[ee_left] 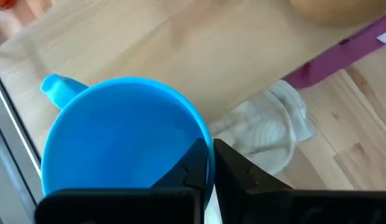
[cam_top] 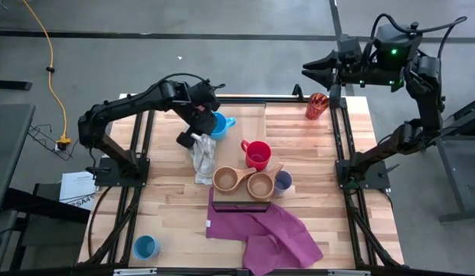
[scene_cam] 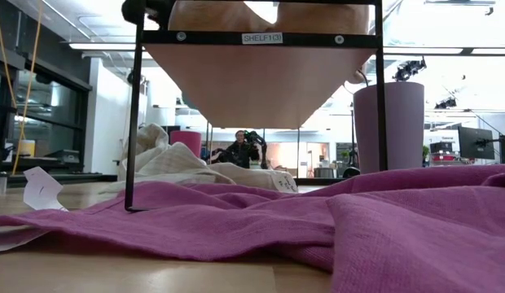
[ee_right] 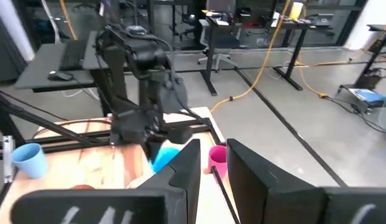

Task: Stack small to large cups/mugs on shelf
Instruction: Put the blue mug on the shelf

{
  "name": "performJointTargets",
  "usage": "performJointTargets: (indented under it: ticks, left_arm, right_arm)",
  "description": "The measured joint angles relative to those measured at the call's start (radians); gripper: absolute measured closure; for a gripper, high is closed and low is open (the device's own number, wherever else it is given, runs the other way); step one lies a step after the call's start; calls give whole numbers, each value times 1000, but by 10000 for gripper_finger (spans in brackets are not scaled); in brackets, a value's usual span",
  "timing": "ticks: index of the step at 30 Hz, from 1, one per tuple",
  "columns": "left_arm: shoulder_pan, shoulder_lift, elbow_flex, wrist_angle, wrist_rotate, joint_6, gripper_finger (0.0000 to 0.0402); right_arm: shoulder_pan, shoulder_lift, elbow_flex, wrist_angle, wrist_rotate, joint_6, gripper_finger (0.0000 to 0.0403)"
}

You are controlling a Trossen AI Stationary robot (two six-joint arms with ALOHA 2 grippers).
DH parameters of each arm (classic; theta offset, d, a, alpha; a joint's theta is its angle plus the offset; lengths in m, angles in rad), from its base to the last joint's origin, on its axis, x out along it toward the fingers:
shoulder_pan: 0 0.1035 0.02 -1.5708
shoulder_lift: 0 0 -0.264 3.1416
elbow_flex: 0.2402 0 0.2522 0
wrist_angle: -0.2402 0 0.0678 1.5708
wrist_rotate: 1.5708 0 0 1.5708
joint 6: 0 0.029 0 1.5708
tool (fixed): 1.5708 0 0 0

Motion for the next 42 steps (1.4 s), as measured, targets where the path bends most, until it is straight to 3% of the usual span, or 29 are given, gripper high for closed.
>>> performJointTargets:
  ticks: [13,29,42]
  left_arm:
    - [-103,-16,151,-91,28,21,398]
    - [-207,17,152,-148,89,-11,400]
    - [-229,56,152,-116,73,-11,401]
  right_arm:
    - [0,0,0,-3,3,8,334]
    - [0,0,0,-3,3,23,334]
    - [0,0,0,-11,3,23,334]
